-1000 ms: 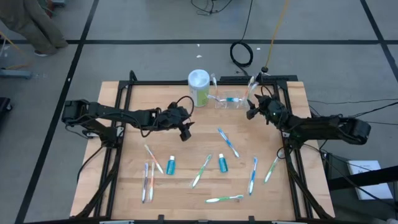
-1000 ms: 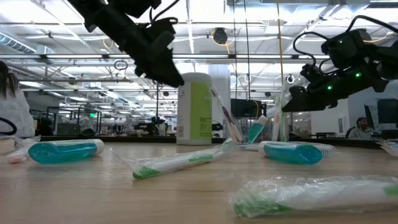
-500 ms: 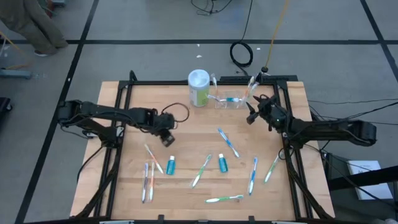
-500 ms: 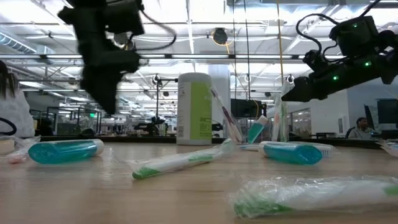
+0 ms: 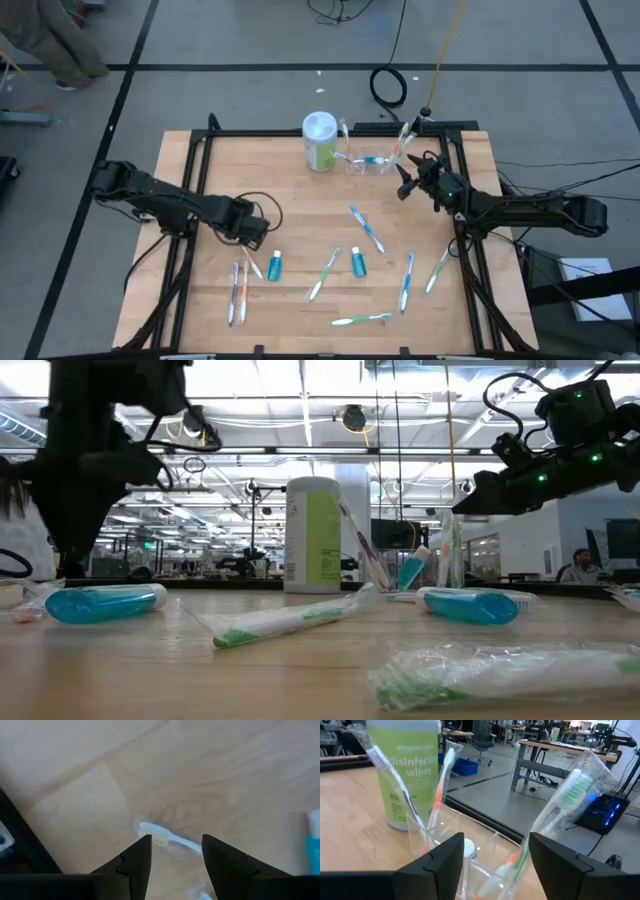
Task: Pick & Place toothbrushing station
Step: Put the orange toothbrush into the transparent organizer
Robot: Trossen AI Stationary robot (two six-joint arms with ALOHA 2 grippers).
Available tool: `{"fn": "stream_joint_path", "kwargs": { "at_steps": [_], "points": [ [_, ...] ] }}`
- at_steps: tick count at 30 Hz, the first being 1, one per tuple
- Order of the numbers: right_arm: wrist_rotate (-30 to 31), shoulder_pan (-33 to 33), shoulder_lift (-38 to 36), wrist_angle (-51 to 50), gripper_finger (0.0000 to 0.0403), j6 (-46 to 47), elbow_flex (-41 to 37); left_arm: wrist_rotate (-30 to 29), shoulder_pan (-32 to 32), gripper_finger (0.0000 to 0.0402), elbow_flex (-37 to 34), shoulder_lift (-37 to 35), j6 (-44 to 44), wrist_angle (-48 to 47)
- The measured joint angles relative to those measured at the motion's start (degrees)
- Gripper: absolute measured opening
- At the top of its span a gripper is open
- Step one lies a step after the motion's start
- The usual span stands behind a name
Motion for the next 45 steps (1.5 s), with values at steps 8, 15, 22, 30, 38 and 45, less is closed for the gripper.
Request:
{"fn": "stream_joint_path", "kwargs": {
  "at_steps": [8, 15, 22, 30, 38, 45],
  "points": [
    [0.02, 0.00, 0.00, -0.21, 0.0214, 0.00, 0.00, 5.22, -2.08, 0.0177, -8.59, -0.02, -9.67, 5.46],
    [0.20, -0.05, 0.00, 1.49, 0.0212, -1.79, 0.00, 3.61, -0.52, 0.0177, -12.33, -0.07, -6.26, 18.23],
    [0.22, -0.05, 0.00, 5.64, 0.0212, -2.00, 0.00, -2.32, 2.78, 0.0177, -12.39, -0.04, 2.63, 29.46],
    [0.07, -0.05, 0.00, 5.82, 0.0212, -2.42, 0.00, -2.16, 6.24, 0.0177, -12.35, -0.04, 14.06, 42.86],
    [-0.17, 0.08, 0.02, 5.45, 0.0212, -0.90, 0.00, 1.89, 5.74, 0.0177, -12.14, 4.09, 13.40, 41.36],
    [-0.19, 0.08, 0.09, 5.62, 0.0212, -0.50, 0.00, 0.69, 5.12, 0.0176, -11.98, 6.80, 19.96, 42.36]
  ]
}}
